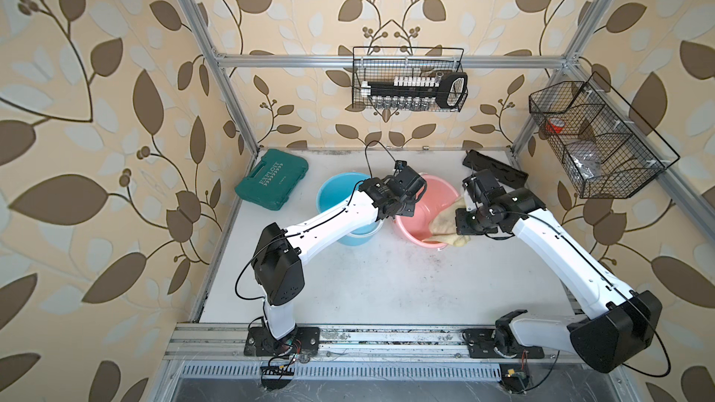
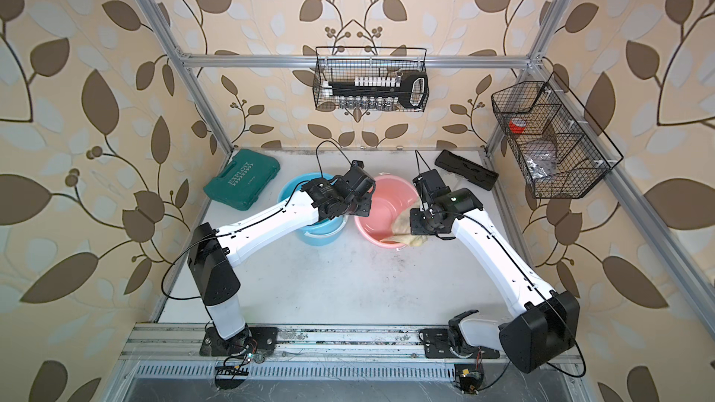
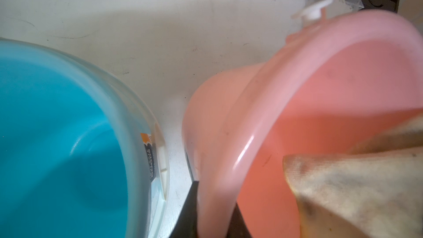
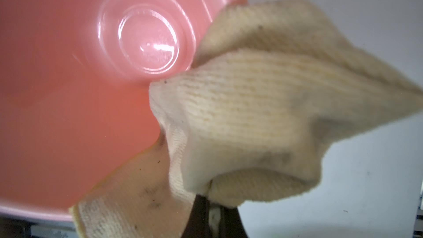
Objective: Wipe the inside of the bucket with a cloth
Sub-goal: Wipe the dirt from the inside of the bucket.
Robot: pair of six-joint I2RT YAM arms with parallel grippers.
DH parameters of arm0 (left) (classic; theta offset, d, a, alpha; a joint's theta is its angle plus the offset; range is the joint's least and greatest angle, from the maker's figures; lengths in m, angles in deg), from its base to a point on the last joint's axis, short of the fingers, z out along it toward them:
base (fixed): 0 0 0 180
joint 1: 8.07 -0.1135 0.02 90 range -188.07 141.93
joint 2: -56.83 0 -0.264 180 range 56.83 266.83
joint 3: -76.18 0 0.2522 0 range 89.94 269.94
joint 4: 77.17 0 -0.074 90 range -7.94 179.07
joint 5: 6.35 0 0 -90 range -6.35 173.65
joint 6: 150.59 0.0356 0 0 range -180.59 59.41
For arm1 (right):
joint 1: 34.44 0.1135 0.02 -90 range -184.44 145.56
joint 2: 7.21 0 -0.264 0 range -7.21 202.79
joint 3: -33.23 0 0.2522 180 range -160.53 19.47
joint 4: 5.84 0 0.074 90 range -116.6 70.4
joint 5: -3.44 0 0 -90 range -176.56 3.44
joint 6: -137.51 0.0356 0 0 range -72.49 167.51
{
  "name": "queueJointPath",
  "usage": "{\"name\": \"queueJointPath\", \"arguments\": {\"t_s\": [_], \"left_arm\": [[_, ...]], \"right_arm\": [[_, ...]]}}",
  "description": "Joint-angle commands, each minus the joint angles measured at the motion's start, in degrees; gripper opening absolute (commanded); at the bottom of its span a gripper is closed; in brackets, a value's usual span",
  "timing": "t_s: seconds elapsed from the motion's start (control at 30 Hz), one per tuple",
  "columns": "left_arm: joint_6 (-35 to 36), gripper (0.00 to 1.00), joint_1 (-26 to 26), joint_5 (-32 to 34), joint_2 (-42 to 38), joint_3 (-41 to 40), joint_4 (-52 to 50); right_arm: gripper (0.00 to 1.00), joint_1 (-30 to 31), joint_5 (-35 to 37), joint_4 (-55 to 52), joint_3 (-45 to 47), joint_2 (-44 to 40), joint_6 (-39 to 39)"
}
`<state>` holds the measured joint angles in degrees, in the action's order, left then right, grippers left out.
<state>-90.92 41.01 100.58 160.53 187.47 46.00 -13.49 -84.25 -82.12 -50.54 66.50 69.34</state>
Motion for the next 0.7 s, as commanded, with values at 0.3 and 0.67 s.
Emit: {"name": "queueJointPath", "arguments": {"t_s": [0.3, 0.67], "left_arm": [[-0.29, 0.0, -1.61, 1.79, 0.97, 4.0, 1.76], [-0.15, 0.0, -1.79, -0.74, 1.89, 3.21, 2.96]], "right_arm": [[0.0, 0.74, 1.94, -12.24, 2.07, -9.37, 0.3], [0.0, 1.44, 12.05, -7.58, -5.73, -14.48, -0.72]]}}
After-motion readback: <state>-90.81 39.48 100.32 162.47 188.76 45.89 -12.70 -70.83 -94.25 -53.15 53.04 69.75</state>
